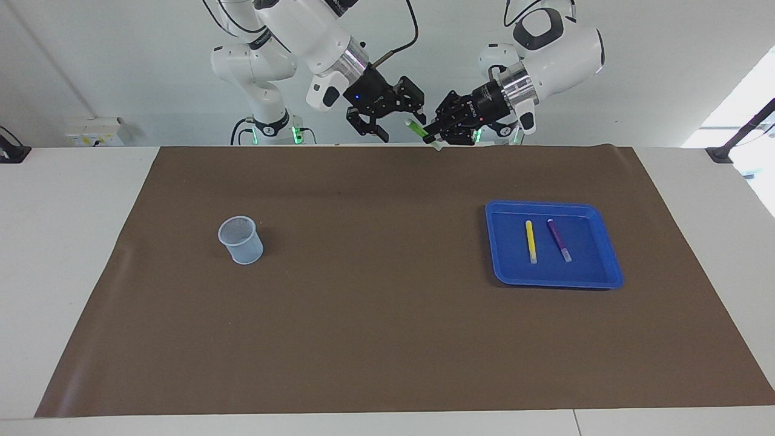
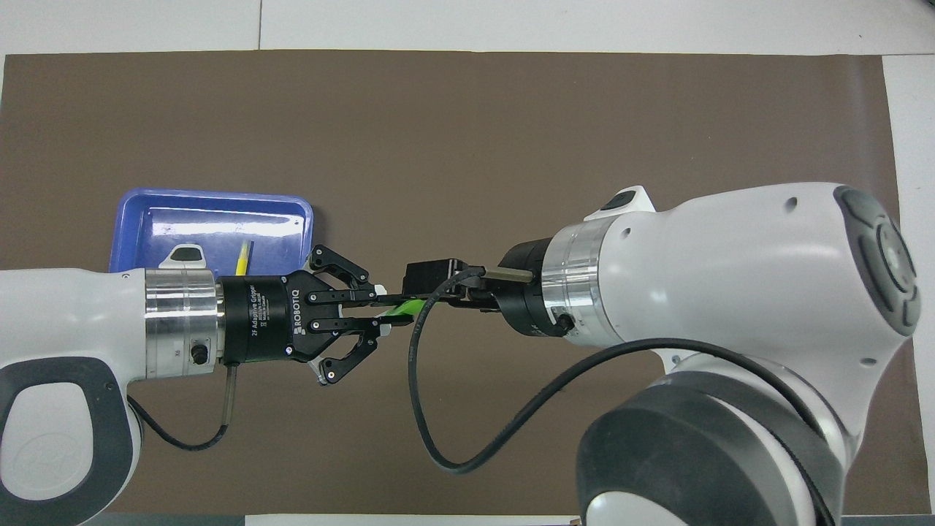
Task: Transfer and insert pens with both arms
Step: 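Grasp the green pen's tip with the right gripper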
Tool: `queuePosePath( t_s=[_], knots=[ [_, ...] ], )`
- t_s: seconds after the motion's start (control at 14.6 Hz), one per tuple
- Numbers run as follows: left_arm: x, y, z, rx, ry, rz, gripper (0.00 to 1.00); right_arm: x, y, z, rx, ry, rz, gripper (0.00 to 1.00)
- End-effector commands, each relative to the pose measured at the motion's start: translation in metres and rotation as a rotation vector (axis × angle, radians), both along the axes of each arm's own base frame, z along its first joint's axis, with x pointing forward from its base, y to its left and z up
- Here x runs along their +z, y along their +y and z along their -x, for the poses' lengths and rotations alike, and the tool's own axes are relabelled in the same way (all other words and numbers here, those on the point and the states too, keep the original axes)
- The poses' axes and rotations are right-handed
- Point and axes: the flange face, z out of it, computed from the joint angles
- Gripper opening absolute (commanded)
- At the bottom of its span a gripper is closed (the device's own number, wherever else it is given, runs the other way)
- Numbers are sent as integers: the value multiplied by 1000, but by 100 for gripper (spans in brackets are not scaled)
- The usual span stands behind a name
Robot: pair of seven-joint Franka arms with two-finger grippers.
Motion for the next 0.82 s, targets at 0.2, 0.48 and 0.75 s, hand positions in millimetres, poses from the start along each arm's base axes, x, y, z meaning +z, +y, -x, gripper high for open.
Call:
queuePosePath(
  t_s=[0.2,0.48,0.75],
  knots=[
    [-1,3,11,-1,-29,18,0,7,-3,11,50,-30,9,100],
    [-1,3,11,-1,-28,17,0,8,-3,9,40,-42,4,88],
    [-1,3,11,1,-29,17,0,10,-2,9,40,-47,0,35]
  ],
)
